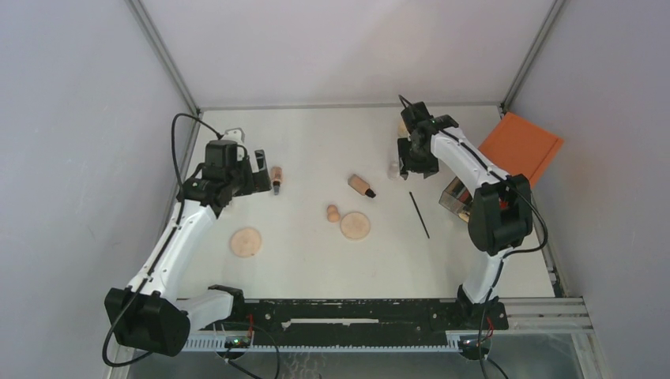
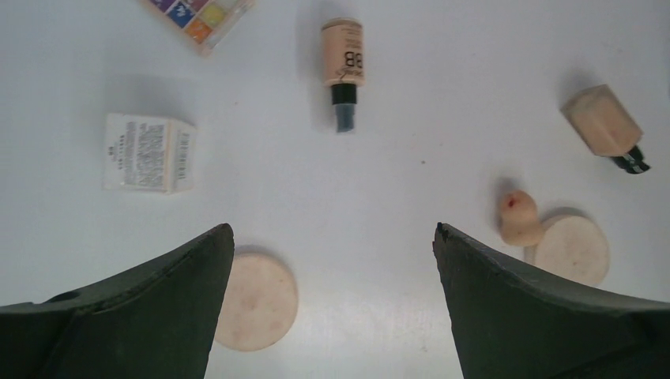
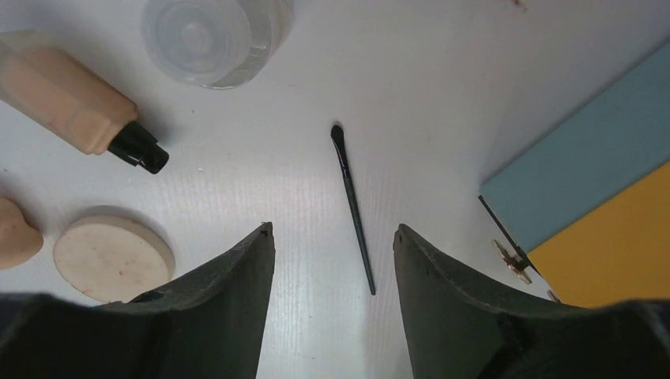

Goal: Organize the makeup
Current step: Pick up the makeup brush from the center of the board, then place the makeup brush in the drawer.

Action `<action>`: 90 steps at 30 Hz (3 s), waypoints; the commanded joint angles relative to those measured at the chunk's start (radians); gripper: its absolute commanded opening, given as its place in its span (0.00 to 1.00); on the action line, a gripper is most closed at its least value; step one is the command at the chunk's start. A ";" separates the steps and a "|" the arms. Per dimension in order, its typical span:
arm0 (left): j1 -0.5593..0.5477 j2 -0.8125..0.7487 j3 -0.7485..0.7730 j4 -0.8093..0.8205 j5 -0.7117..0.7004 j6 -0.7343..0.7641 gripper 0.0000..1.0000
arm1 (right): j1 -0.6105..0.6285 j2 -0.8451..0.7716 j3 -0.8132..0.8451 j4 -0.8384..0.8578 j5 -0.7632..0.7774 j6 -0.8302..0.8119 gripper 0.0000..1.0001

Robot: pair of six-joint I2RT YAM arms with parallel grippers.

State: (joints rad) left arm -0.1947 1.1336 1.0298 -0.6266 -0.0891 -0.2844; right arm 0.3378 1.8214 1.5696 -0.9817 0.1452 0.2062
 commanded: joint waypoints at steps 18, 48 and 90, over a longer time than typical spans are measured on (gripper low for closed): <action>0.086 -0.044 0.014 0.027 -0.011 0.093 1.00 | -0.056 0.203 0.062 -0.138 -0.090 -0.067 0.57; 0.086 -0.092 0.058 0.021 0.111 0.018 1.00 | -0.009 0.019 -0.050 -0.008 -0.154 -0.011 0.00; 0.086 -0.113 0.035 0.097 0.364 -0.084 1.00 | -0.778 -0.804 -0.300 -0.299 -0.689 0.505 0.00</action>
State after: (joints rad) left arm -0.1127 1.0679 1.0298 -0.5617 0.2668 -0.3664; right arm -0.4023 1.0241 1.2785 -1.2964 -0.3981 0.5896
